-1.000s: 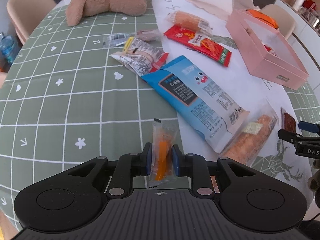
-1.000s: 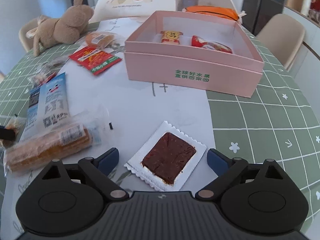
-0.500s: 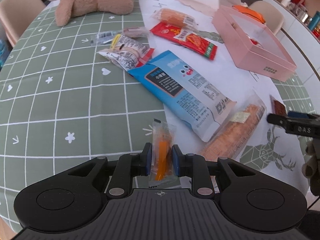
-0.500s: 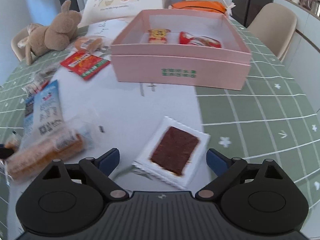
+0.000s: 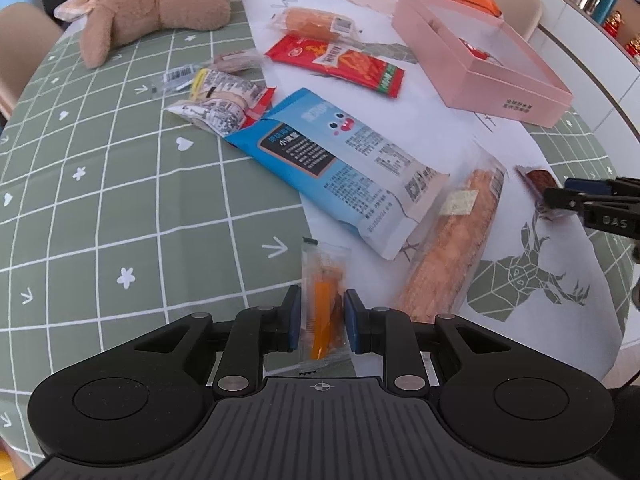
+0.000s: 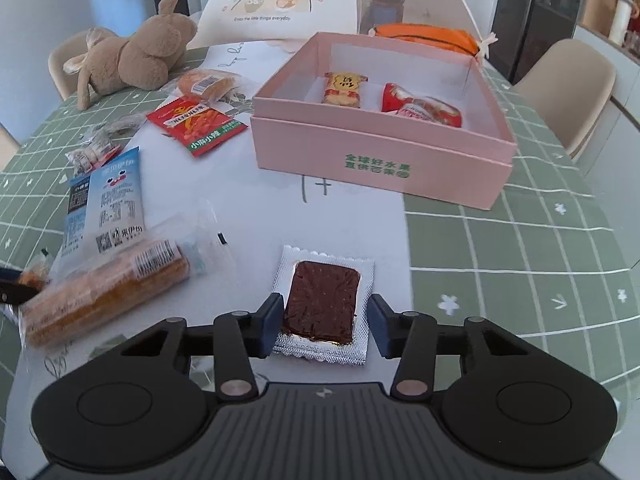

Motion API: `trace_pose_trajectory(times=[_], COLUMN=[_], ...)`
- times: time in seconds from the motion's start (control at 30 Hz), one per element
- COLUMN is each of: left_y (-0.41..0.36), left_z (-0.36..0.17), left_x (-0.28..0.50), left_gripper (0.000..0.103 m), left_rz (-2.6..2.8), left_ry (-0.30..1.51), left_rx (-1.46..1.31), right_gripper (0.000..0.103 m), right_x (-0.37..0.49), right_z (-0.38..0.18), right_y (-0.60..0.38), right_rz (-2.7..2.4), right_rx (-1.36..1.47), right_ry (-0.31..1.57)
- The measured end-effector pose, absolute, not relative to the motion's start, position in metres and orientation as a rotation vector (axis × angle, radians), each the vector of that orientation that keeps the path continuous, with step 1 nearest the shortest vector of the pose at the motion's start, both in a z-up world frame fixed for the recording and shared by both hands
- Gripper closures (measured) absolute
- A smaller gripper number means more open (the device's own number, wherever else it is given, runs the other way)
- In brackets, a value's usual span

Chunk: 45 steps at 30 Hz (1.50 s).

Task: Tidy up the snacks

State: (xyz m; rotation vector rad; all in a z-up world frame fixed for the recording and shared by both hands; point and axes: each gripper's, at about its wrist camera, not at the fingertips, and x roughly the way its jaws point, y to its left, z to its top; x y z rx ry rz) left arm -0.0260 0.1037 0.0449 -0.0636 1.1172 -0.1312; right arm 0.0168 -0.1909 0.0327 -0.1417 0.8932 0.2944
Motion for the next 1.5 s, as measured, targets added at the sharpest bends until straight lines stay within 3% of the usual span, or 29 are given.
trace_pose_trajectory(times=[0.03, 0.1, 0.47, 0.6, 0.77, 0.83, 0.97, 1.03, 1.33, 1.5], left_y=[0.104, 0.104, 0.101, 0.101, 0.1, 0.099, 0.099, 0.099, 0.105, 0.107], left_z=[0.045, 0.045, 0.045, 0.045, 0.045, 0.045, 0.045, 0.045, 0.047, 0.083], left_x=[-0.026, -0.026, -0.033, -0.033, -0.034, -0.035, -0.036, -0.037, -0.041, -0.032], left_gripper=[0.078, 0.078, 0.079, 0.079, 0.079, 0.078, 0.078, 0.078, 0.079, 0.079], left_rz=[-0.136, -0.138, -0.131, -0.124, -0.108, -0.106, -0.106, -0.11, -0.093, -0.139], left_ry=[1.122, 1.133, 1.133, 1.131, 1.124, 1.122, 1.113, 1.109, 1.082, 0.995], left_rx=[-0.06, -0.059, -0.106, -0.108, -0.115, -0.105, -0.102, -0.1, -0.162, -0.245], right_gripper=[0.065, 0.101, 0.092, 0.077, 0.067, 0.058, 0.057, 0.065, 0.066, 0.066], right_x=[0.014, 0.012, 0.015, 0.021, 0.026, 0.03, 0.032, 0.031, 0.018, 0.014], right_z=[0.036, 0.043, 0.046, 0.036, 0.027, 0.024, 0.022, 0.024, 0.049, 0.073], right_y=[-0.193, -0.199, -0.219, -0.214, -0.215, -0.217, -0.215, -0.21, -0.218, -0.23], right_rz=[0.295, 0.313, 0.31, 0.311, 0.293, 0.308, 0.337, 0.35, 0.377, 0.36], right_rx=[-0.148, -0.155, -0.082, -0.112, -0.146, -0.137, -0.136, -0.16, -0.137, -0.13], right_ry=[0.885, 0.889, 0.873, 0.874, 0.864, 0.883, 0.902, 0.903, 0.882, 0.819])
